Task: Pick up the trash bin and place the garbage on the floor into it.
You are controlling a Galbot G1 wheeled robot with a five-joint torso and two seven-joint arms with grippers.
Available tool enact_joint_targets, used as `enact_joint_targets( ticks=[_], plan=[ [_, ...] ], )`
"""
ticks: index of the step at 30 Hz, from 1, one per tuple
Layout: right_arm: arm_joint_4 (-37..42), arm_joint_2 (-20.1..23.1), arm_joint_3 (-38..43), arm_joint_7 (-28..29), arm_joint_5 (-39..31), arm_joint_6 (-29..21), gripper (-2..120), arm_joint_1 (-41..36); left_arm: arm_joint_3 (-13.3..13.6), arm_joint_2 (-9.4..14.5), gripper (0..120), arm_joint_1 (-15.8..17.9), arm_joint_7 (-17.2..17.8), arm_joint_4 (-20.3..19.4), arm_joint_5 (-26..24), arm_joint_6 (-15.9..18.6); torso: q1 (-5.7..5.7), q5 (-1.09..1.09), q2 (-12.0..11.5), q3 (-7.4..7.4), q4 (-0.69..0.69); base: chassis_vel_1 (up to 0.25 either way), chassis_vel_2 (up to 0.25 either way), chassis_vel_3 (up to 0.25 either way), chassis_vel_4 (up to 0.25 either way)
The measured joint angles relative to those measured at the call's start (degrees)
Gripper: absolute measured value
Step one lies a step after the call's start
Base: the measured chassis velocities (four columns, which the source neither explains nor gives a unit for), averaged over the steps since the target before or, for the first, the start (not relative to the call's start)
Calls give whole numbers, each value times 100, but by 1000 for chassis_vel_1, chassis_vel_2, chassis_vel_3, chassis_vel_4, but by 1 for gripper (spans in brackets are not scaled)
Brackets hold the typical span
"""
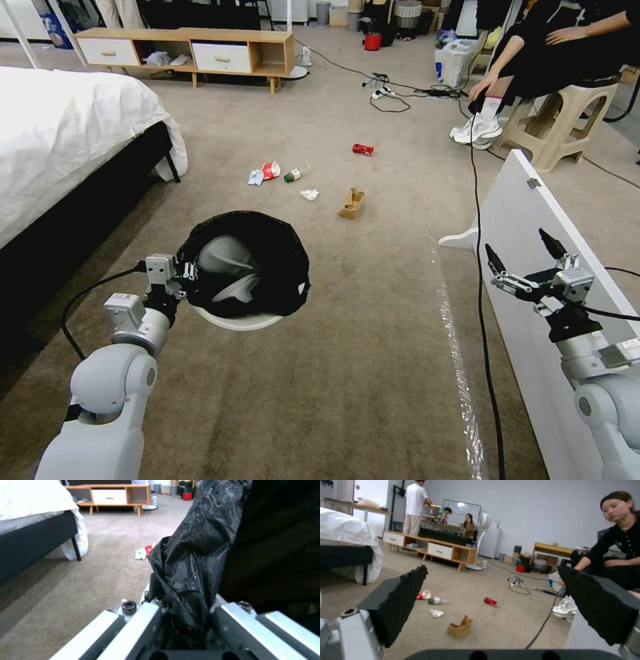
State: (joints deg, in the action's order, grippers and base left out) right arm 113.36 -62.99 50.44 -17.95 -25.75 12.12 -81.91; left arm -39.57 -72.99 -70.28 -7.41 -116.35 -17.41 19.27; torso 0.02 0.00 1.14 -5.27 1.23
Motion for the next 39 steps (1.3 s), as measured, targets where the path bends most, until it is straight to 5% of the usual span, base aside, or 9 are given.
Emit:
enact_joint_targets(
  ticks=[39],
  plan=[
    [-13,20,-9,-169,-7,30,100,55,36,-21,2,24,-1,2,-46,23,0,0,0,0,0,0,0,0,0]
  ],
)
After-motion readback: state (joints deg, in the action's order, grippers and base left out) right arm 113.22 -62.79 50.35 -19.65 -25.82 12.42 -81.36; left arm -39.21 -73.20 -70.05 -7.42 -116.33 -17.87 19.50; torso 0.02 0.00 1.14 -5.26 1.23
